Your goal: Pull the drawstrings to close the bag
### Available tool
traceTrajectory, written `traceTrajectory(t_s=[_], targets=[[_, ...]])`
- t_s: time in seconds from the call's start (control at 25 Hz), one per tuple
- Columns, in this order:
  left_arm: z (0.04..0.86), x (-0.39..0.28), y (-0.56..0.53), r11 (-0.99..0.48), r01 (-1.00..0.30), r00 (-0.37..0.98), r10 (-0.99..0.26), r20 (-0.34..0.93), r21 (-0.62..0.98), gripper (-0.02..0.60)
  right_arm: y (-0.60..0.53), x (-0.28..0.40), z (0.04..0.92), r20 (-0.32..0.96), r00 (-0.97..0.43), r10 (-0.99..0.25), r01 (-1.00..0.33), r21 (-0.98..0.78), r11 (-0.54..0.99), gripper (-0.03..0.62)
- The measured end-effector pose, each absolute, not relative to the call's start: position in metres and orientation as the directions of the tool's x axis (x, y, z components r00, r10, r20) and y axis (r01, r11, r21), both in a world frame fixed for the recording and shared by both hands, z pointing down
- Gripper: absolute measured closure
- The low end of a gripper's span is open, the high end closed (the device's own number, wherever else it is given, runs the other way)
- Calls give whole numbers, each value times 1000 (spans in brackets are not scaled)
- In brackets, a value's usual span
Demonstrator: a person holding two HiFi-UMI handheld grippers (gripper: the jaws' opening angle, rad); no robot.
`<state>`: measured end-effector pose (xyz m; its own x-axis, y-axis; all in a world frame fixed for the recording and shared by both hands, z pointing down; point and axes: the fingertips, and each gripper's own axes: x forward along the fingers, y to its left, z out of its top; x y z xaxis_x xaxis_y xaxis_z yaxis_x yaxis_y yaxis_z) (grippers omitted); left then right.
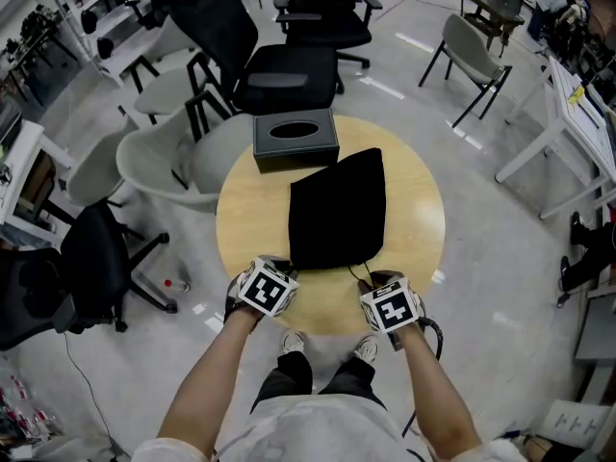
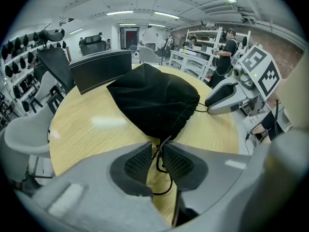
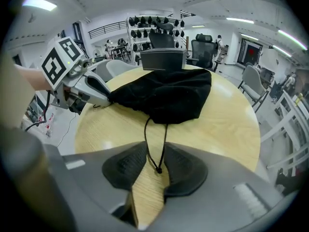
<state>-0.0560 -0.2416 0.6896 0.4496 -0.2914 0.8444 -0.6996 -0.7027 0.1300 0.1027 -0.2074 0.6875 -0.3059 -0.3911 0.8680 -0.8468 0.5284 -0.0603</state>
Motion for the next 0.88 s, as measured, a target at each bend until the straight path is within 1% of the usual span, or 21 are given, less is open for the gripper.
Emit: traceTrajectory(t_s=[0.32,0.52,0.72,0.88], targets=[[690,-54,-239,-705,-695,443,-265,857,141,561,-210,109,686,876,-303,-374,-853,-75,516,543],[692,-55,-239,-709,-693,440,-270,856,133,568,-212,110,687,881,-308,-360,-851,-85,519,583],[692,-56,-241,-719,-687,436,-291,852,106,571,-214,111,690,878,-325,-350,-846,-105,523,586],[682,-58,-244,-713,-694,440,-312,842,98,572,-220,120,685,871,-309,-382,-852,-75,518,588]])
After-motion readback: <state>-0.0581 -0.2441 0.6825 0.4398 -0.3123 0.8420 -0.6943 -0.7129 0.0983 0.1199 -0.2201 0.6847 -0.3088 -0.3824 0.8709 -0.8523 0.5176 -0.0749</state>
